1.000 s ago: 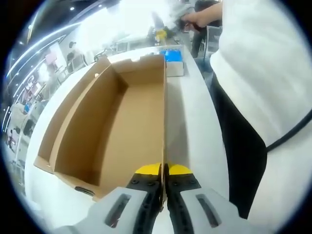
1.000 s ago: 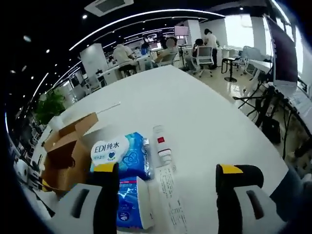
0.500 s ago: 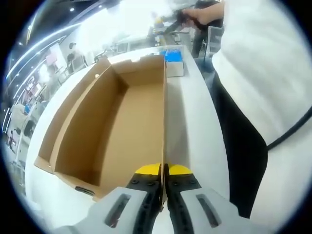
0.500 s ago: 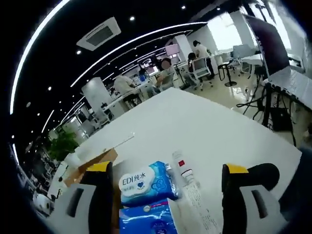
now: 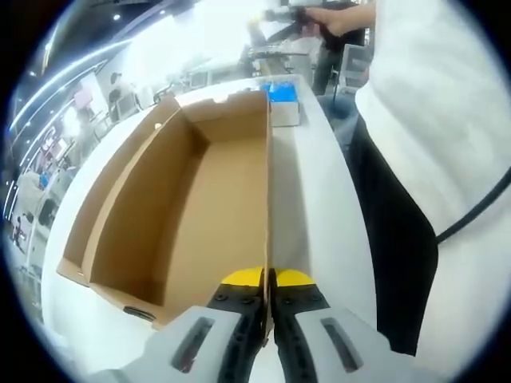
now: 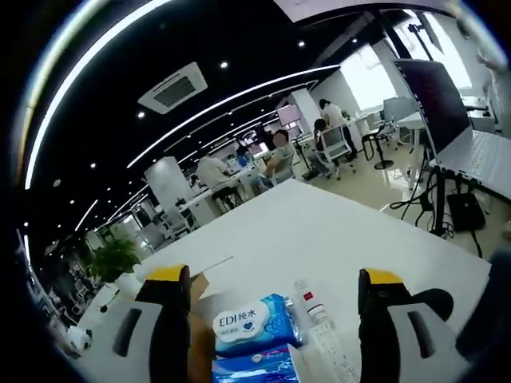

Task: Operate the shoe box by opening the lid, removing the specified soft item, and placing it in the target area until the item is outside and the box remains undamaged.

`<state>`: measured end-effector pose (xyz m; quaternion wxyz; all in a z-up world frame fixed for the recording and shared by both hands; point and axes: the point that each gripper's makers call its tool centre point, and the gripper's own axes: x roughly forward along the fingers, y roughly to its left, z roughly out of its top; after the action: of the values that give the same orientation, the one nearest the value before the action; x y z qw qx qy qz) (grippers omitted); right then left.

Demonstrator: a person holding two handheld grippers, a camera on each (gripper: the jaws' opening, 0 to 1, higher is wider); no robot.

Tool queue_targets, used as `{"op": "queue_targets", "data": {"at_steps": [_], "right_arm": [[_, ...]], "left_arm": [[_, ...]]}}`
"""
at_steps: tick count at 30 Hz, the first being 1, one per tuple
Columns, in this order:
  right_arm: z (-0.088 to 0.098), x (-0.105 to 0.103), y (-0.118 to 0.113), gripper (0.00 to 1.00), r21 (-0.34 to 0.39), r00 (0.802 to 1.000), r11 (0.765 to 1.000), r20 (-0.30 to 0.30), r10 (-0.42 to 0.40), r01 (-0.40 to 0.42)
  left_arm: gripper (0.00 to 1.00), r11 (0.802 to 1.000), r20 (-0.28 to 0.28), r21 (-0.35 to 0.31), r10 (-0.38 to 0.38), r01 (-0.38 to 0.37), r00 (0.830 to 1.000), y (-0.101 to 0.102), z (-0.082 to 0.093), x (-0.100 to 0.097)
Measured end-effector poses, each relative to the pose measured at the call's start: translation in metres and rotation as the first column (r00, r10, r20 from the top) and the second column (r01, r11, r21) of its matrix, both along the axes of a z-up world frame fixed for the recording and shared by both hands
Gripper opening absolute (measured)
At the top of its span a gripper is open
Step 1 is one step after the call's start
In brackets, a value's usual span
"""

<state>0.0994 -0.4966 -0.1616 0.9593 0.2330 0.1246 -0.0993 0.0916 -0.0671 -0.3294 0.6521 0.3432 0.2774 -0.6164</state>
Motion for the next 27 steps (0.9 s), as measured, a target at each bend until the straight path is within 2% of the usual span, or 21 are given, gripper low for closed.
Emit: {"op": "queue_targets", "data": {"at_steps": [2, 4, 6, 7, 8, 9, 12, 13, 15, 16, 19, 20, 22, 23, 24, 27], "right_arm": [[0.005, 0.001, 0.001, 0.91, 0.021, 1.000, 1.000, 0.018, -0.002, 0.001], [0.012, 0.003, -0.001, 0.99, -0.006, 0.999, 1.000, 0.035, -0.017, 0.017], [0.010, 0.003, 0.001, 1.00, -0.031, 1.000, 0.999, 0.009, -0.010, 0.010], [0.012, 0.005, 0.002, 1.00, -0.027, 1.000, 1.000, 0.015, -0.005, 0.006], [0.017, 0.008, 0.014, 1.00, 0.019, 0.998, 0.999, 0.047, 0.041, -0.042], [0.021, 0.010, 0.017, 1.00, 0.055, 0.997, 0.997, 0.071, 0.042, -0.046], [0.031, 0.014, 0.024, 1.00, 0.096, 0.992, 0.993, 0.118, 0.053, -0.065], [0.033, 0.016, 0.029, 1.00, 0.094, 0.989, 0.991, 0.125, 0.079, -0.092], [0.030, 0.020, 0.039, 1.00, 0.020, 0.989, 0.991, 0.076, 0.127, -0.129], [0.029, 0.021, 0.046, 1.00, 0.042, 0.986, 0.987, 0.068, 0.150, -0.153], [0.037, 0.025, 0.056, 1.00, 0.070, 0.982, 0.983, 0.100, 0.163, -0.170], [0.042, 0.027, 0.061, 1.00, 0.080, 0.976, 0.980, 0.130, 0.173, -0.184], [0.045, 0.028, 0.060, 0.99, 0.035, 0.977, 0.985, 0.134, 0.165, -0.171], [0.053, 0.029, 0.053, 0.98, -0.060, 0.977, 0.989, 0.162, 0.141, -0.133], [0.054, 0.028, 0.052, 0.97, -0.093, 0.978, 0.987, 0.154, 0.142, -0.129], [0.059, 0.029, 0.059, 0.90, -0.051, 0.973, 0.986, 0.163, 0.163, -0.156]], "left_arm": [[0.02, 1.000, 0.003, 0.000, 0.000, 0.000, 1.000, 0.000, 0.000, 0.000], [0.02, 1.000, 0.005, -0.002, 0.000, 0.000, 1.000, 0.001, 0.000, 0.000], [0.02, 1.000, 0.006, -0.002, 0.002, -0.002, 1.000, 0.001, 0.001, 0.000], [0.02, 1.000, 0.008, -0.003, 0.002, -0.002, 1.000, 0.001, 0.001, 0.000], [0.02, 1.000, 0.010, -0.003, 0.003, -0.003, 1.000, 0.001, 0.001, -0.001], [0.02, 1.000, 0.011, -0.004, 0.003, -0.003, 1.000, 0.001, 0.001, -0.001], [0.02, 1.000, 0.013, -0.005, 0.005, -0.005, 1.000, 0.001, 0.001, -0.001], [0.02, 1.000, 0.013, -0.005, 0.005, -0.005, 1.000, 0.001, 0.001, -0.001], [0.02, 1.000, 0.015, -0.007, 0.005, -0.005, 1.000, 0.001, 0.001, -0.001], [0.02, 1.000, 0.015, -0.008, 0.005, -0.005, 1.000, 0.001, 0.002, -0.001], [0.02, 1.000, 0.017, -0.009, 0.006, -0.006, 1.000, 0.001, 0.002, -0.001], [0.02, 1.000, 0.018, -0.010, 0.006, -0.006, 1.000, 0.001, 0.002, -0.001], [0.02, 1.000, 0.019, -0.011, 0.007, -0.006, 1.000, 0.001, 0.002, -0.001], [0.02, 1.000, 0.019, -0.011, 0.007, -0.007, 1.000, 0.001, 0.002, -0.001], [0.02, 1.000, 0.020, -0.011, 0.007, -0.007, 1.000, 0.001, 0.002, -0.001], [0.02, 1.000, 0.021, -0.013, 0.008, -0.008, 1.000, 0.001, 0.002, -0.001]]}}
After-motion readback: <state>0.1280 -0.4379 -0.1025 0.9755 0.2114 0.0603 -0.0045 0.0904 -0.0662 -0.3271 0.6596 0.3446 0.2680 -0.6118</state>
